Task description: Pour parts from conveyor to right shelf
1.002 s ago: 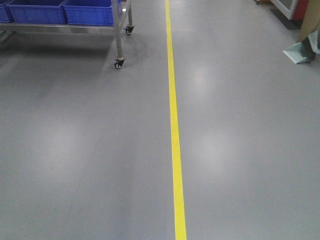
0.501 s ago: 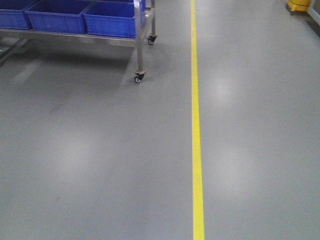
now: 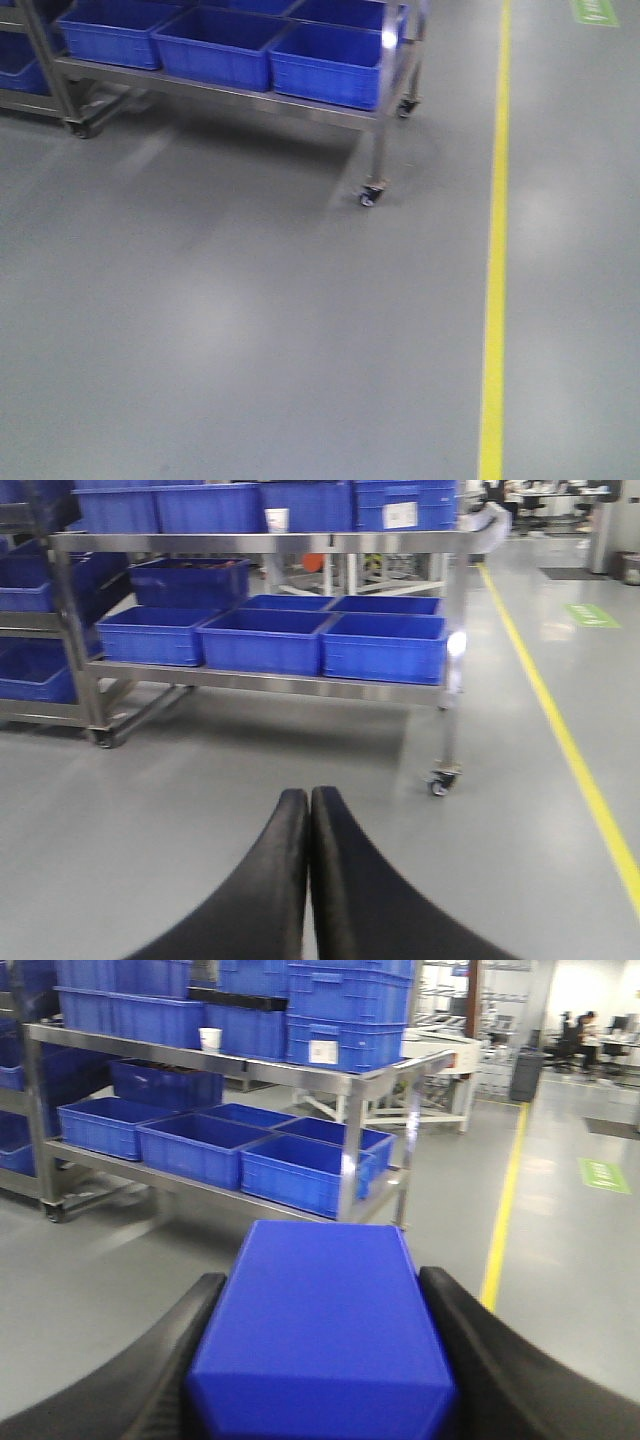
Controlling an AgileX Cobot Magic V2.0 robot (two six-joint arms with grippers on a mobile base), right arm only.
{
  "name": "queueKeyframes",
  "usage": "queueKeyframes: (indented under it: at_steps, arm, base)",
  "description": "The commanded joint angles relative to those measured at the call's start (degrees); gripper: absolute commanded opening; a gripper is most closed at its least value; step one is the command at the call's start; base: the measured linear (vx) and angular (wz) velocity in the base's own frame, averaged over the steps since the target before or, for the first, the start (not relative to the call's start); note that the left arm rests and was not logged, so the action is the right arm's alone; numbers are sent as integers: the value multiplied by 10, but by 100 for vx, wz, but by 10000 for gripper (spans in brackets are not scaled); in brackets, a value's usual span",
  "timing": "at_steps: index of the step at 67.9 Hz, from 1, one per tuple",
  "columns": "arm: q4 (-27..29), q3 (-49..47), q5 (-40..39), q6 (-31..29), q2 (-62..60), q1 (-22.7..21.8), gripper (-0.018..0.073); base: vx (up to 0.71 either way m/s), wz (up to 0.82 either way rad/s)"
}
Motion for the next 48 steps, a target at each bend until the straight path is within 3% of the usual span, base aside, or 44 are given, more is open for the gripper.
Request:
queueKeyframes:
  at_steps: [1, 48]
  arm:
    - [4, -16, -47, 0, 8, 1, -3]
    - [4, -16, -47, 0, 8, 1, -3]
  base:
    - [59, 47]
    - [61, 46]
